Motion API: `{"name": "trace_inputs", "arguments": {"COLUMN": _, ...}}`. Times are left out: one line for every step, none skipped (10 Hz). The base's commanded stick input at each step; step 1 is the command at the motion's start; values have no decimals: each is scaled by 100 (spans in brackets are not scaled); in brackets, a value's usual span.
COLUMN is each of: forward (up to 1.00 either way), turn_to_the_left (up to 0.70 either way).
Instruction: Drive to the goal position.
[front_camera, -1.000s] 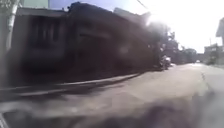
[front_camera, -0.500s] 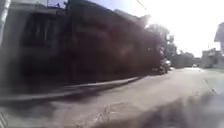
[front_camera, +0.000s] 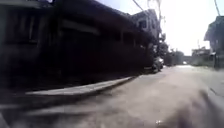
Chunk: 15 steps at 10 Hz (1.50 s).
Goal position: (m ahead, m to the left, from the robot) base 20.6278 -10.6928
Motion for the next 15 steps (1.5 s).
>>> {"name": "trace_inputs", "arguments": {"forward": 70, "turn_to_the_left": -15}}
{"name": "trace_inputs", "arguments": {"forward": 70, "turn_to_the_left": -3}}
{"name": "trace_inputs", "arguments": {"forward": 70, "turn_to_the_left": -3}}
{"name": "trace_inputs", "arguments": {"forward": 70, "turn_to_the_left": -3}}
{"name": "trace_inputs", "arguments": {"forward": 70, "turn_to_the_left": -3}}
{"name": "trace_inputs", "arguments": {"forward": 70, "turn_to_the_left": -3}}
{"name": "trace_inputs", "arguments": {"forward": 70, "turn_to_the_left": -3}}
{"name": "trace_inputs", "arguments": {"forward": 70, "turn_to_the_left": -3}}
{"name": "trace_inputs", "arguments": {"forward": 70, "turn_to_the_left": -3}}
{"name": "trace_inputs", "arguments": {"forward": 70, "turn_to_the_left": -3}}
{"name": "trace_inputs", "arguments": {"forward": 70, "turn_to_the_left": -3}}
{"name": "trace_inputs", "arguments": {"forward": 70, "turn_to_the_left": -3}}
{"name": "trace_inputs", "arguments": {"forward": 70, "turn_to_the_left": -20}}
{"name": "trace_inputs", "arguments": {"forward": 70, "turn_to_the_left": -35}}
{"name": "trace_inputs", "arguments": {"forward": 70, "turn_to_the_left": -35}}
